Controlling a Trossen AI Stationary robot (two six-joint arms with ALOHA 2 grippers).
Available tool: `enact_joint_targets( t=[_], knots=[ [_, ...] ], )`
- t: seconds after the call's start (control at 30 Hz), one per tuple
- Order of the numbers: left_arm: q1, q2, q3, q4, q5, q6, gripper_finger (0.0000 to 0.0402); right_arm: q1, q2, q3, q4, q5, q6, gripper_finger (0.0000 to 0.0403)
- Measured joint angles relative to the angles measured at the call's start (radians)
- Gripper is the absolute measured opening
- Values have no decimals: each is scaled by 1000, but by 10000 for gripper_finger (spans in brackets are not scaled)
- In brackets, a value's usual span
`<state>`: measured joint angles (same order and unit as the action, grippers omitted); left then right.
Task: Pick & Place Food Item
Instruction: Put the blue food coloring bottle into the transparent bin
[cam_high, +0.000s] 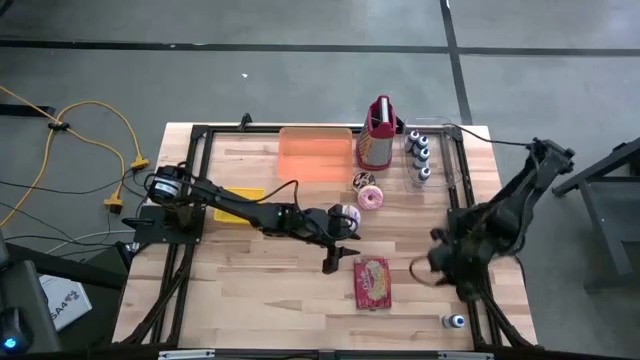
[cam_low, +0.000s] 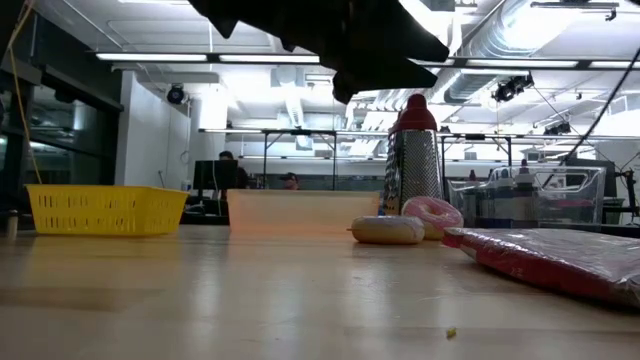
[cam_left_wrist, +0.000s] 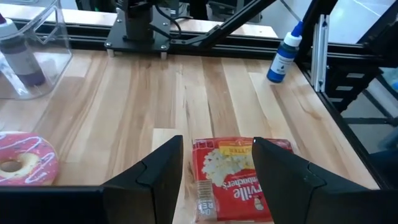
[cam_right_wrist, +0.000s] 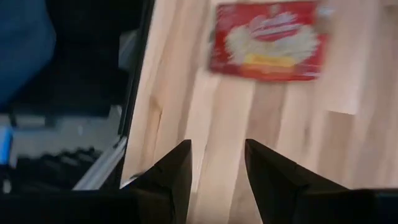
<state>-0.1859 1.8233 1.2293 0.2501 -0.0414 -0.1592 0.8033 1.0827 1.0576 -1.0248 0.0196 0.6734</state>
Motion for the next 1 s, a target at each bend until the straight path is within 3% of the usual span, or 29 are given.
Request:
enact_joint_targets(
  t=[0.23, 0.53, 1.0],
  knots=[
    [-3, 0, 0, -1, -13, -81, 187, 106, 116, 0, 84, -93, -120, 135],
    [-3, 0, 0, -1, -74, -136, 187, 182, 131, 0, 196, -177, -183, 135],
    [-7, 0, 0, 0, -96, -157, 187, 303, 135, 0, 146, -81, -206, 135]
  ],
)
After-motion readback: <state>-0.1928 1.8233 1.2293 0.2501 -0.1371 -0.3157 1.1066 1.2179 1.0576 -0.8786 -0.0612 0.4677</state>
